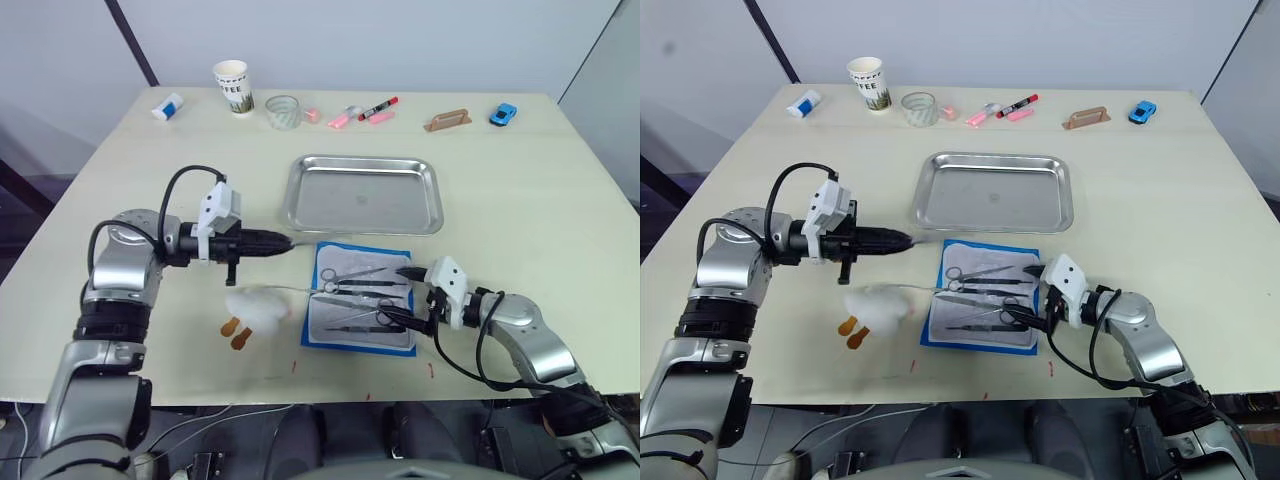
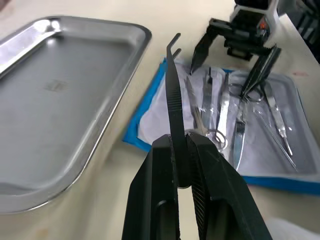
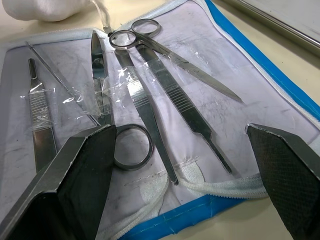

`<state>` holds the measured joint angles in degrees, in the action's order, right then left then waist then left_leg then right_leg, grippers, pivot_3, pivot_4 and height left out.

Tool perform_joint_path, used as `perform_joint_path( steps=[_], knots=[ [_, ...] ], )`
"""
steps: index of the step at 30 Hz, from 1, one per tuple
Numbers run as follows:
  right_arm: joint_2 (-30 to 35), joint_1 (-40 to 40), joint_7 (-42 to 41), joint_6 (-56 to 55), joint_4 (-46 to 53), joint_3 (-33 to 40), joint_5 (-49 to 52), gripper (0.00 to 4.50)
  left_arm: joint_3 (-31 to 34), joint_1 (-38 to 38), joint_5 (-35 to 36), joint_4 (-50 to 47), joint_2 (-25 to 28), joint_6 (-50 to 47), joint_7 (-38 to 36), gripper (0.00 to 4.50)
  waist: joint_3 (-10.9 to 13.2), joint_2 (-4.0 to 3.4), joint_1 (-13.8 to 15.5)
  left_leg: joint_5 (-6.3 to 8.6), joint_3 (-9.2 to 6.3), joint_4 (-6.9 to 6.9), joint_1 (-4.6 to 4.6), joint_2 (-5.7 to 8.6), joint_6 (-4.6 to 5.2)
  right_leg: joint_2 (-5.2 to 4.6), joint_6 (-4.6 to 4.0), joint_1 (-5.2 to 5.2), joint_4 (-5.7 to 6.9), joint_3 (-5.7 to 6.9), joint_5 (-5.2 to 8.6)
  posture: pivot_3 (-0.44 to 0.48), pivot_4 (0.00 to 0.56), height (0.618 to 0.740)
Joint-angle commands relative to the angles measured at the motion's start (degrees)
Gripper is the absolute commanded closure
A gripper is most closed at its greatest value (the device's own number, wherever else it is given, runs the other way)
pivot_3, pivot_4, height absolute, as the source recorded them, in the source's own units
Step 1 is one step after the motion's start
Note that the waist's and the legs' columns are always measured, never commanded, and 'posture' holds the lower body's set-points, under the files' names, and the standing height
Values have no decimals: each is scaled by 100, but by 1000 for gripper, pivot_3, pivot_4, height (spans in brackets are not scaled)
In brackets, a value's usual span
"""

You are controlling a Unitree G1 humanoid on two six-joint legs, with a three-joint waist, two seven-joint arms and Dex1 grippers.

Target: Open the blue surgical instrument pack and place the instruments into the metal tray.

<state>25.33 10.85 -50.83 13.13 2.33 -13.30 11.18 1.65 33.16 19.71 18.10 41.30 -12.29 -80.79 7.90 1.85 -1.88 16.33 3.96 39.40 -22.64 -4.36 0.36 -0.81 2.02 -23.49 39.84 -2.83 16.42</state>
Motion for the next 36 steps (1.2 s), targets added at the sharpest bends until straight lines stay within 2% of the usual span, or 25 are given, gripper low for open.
perform_joint_path(
  steps=[1,4,8,14,19,22,28,36],
  knots=[
    [88,-277,68,256,-531,-347,-374,0,373,12,128,-716,-507,-453,1460,4447,-11,18,8,0,-3,0,0,0,0,-1,0,2,0,3,0,0,150,718],
    [100,-290,65,253,-523,-343,-369,0,527,69,124,-1076,-906,-853,2444,4447,-14,18,-3,0,-5,0,0,1,0,0,0,4,-1,2,0,0,150,718],
    [118,-318,71,251,-492,-335,-364,0,489,56,-153,-1371,-1176,-1187,3495,4447,-17,19,6,0,-5,-1,2,1,0,-1,0,5,-1,2,0,0,150,718],
    [134,-346,80,240,-461,-307,-355,0,343,140,-539,-1568,-1583,-1707,4838,4447,-19,21,22,0,-6,-1,3,3,-1,-2,0,6,-1,3,-1,0,150,718],
    [128,-361,123,268,-449,-270,-353,0,241,241,-641,-1984,-2277,-2905,6022,4447,-25,26,52,0,-5,-1,4,4,-1,-3,0,7,-1,1,-1,0,150,718],
    [138,-384,128,277,-426,-255,-346,0,161,320,-740,-2056,-2560,-3201,6399,4447,-25,27,59,0,-5,-1,4,5,-1,-3,0,7,-1,0,-1,0,150,718],
    [138,-457,151,318,-345,-255,-339,0,303,952,-1082,-1014,-3066,-3242,7376,4447,-31,30,98,-1,-3,-1,9,7,-1,-3,0,9,-1,-2,-1,0,150,718],
    [152,-414,158,328,-357,-251,-333,0,335,1426,-1209,36,-3397,-3076,7779,4447,-31,29,98,-1,-1,-3,9,8,-2,-3,1,9,-4,-3,-1,0,150,718]
  ],
)
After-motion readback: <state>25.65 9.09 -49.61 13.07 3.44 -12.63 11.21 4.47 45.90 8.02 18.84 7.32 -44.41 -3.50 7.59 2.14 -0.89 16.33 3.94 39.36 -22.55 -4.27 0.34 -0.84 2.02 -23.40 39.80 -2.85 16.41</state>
